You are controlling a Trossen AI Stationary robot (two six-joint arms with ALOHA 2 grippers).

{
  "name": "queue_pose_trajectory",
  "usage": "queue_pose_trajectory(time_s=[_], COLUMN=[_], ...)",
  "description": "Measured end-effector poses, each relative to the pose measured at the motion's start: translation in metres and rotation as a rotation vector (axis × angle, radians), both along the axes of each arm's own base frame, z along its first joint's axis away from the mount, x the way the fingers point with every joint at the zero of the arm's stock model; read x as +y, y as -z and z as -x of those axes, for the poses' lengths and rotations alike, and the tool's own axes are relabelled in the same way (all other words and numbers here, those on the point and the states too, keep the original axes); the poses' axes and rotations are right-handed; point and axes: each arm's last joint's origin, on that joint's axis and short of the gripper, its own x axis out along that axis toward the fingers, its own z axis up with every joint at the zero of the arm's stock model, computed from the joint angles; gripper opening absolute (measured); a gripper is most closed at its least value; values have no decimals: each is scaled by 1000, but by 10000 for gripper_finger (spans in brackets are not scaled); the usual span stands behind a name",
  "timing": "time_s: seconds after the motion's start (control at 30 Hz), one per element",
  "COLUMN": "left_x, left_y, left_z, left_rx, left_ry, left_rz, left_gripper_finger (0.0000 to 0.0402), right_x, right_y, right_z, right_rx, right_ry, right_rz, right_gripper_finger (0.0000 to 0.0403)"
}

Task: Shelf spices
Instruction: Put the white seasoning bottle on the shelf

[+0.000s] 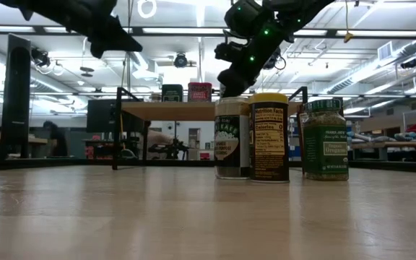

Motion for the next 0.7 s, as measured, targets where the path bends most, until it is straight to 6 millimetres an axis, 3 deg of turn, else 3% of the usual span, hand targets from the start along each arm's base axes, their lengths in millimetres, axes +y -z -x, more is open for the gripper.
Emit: queue_pose_trajectory(time_s=[0.1,0.37,0.7], left_x=[0,0,0], left_y=[-2,3,-1], left_z=[-1,1,0], left_rx=[-23,30,9], left_ry=[26,9,16], left_rz=[-5,10,-46], left_gripper_finger=[0,0,0], right_x=[2,31,24], right_y=[0,2,7], right_z=[-1,-4,7], right_rx=[-4,58,123], right_ry=[-32,-37,147], right_rz=[-15,12,35], right_gripper_finger=[0,0,0])
